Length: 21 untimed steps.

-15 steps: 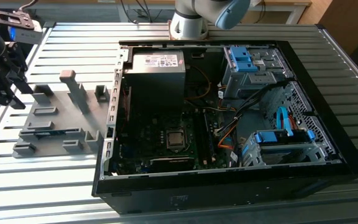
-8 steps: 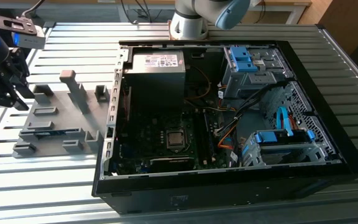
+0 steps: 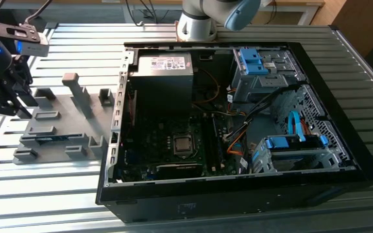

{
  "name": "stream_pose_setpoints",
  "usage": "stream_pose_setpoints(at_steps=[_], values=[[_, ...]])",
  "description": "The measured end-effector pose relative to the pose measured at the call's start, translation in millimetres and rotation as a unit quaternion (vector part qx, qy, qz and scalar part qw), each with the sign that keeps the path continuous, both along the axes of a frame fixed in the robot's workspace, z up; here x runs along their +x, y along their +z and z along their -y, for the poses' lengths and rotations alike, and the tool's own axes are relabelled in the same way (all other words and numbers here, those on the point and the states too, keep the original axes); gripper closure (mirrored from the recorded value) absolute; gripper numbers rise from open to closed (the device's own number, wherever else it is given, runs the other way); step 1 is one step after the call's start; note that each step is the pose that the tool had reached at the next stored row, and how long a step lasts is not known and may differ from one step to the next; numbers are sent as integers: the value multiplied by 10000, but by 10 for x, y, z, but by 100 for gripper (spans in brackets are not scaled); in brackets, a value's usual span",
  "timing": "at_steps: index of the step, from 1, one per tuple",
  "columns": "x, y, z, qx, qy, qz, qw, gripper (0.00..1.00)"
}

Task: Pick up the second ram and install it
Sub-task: 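Pick up the second ram and move it above second insertion slot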

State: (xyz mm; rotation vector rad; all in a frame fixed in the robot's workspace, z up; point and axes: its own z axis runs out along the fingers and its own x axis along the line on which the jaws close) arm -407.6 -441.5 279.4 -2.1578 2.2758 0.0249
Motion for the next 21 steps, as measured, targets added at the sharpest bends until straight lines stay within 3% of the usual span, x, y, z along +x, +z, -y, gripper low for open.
stream_pose_setpoints(at_steps=[21], values=[[0,-198,10,0,0,2,10000,61]])
